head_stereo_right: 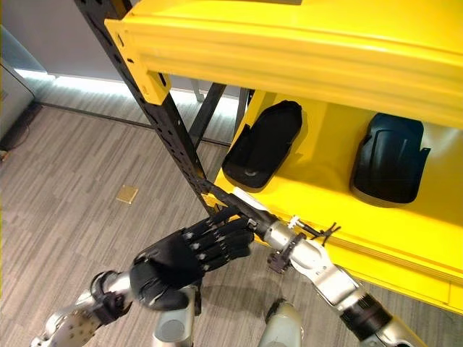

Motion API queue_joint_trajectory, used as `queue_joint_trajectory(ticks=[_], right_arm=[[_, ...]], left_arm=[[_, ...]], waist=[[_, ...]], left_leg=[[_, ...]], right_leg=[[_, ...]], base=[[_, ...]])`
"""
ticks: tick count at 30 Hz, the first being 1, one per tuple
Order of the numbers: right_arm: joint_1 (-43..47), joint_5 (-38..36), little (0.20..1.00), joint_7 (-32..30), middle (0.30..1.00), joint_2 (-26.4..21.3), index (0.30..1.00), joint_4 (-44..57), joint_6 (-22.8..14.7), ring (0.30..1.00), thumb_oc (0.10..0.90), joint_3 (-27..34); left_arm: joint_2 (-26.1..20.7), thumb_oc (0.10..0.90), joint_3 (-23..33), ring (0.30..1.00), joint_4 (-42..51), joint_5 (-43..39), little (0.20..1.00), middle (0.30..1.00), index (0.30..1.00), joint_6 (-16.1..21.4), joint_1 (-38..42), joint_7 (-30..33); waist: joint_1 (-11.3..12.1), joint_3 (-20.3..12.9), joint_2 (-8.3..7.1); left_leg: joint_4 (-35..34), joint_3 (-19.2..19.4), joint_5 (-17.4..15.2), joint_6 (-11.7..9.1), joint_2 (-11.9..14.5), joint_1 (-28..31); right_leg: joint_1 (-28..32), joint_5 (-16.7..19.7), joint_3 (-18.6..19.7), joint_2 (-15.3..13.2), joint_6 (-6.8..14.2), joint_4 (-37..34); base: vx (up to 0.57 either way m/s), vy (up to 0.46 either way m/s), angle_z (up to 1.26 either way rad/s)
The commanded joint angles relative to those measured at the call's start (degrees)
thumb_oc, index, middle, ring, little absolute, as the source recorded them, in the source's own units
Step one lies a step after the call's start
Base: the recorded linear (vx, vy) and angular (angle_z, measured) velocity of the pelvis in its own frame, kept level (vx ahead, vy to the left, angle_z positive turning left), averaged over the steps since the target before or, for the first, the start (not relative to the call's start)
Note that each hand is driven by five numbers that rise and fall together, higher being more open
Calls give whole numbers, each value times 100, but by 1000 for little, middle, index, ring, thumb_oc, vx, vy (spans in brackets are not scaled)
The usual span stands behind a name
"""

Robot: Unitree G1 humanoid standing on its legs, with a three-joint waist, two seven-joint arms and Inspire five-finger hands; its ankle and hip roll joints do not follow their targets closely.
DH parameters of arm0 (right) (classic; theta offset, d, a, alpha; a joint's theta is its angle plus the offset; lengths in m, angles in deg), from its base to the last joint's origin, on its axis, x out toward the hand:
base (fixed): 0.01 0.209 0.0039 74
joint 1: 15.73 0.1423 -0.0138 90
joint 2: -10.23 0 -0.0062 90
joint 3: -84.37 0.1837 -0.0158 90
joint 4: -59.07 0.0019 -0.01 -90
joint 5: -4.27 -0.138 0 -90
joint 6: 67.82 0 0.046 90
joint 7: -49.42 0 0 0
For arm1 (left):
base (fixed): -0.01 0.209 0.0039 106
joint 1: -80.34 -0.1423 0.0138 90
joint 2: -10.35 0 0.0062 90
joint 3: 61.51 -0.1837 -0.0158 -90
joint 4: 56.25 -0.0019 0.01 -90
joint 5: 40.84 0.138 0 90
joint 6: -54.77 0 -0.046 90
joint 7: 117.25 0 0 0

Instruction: Move parts from the plastic box to the shelf.

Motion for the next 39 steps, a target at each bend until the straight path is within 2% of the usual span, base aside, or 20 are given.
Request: queue_joint_trajectory(ticks=[1,4,9,16,23,30,39], right_arm=[[1219,166,1000,-391,1000,563,1000,-79,-248,1000,900,-199],[1657,375,1000,-561,1000,743,1000,-352,-322,1000,900,-414],[2180,375,1000,-926,1000,976,1000,-774,-473,1000,900,-518],[2526,451,1000,-1179,1000,1152,1000,-1114,-629,1000,900,-451],[2550,525,1000,-1309,1000,1136,1000,-944,-957,1000,900,-165],[2585,669,1000,-986,1000,1120,1000,-679,-600,1000,900,-80],[2416,657,1000,-1098,1000,1031,1000,-680,-442,1000,900,-59]], left_arm=[[286,900,-433,1000,402,-167,1000,1000,1000,572,653,779],[447,900,-786,1000,211,-98,1000,1000,1000,815,1356,1280],[725,900,-1134,1000,-45,-13,1000,1000,1000,1096,2158,1856],[1091,900,-1264,1000,-288,106,1000,1000,1000,1207,2671,2240],[1273,900,-1188,1000,-357,136,1000,1000,1000,1095,2852,2265],[1442,900,-1130,1000,-383,222,1000,1000,1000,1115,2928,2345],[1410,900,-1040,1000,-391,201,1000,1000,1000,1133,2860,2208]], waist=[[-48,29,-202],[-124,222,-310],[-243,273,-458],[-389,273,-523],[-534,273,-515],[-632,273,-499],[-671,273,-480]], left_leg=[[523,233,-457,208,167,-284],[598,239,-421,189,240,-587],[677,253,-356,164,337,-1094],[747,343,-349,161,373,-1340],[757,451,-361,150,405,-1367],[757,557,-394,137,420,-1291],[753,606,-405,122,446,-1206]], right_leg=[[-107,225,-222,131,-79,92],[-391,227,-191,186,-108,202],[-895,249,-151,276,-140,319],[-1229,213,-54,286,-155,461],[-1366,193,58,267,-138,514],[-1399,167,157,242,-121,547],[-1362,137,184,208,-114,587]], base=[[-141,-74,0],[-178,-93,1],[-132,-60,3],[-53,6,1],[-31,28,1],[-22,20,-5],[0,0,0]])
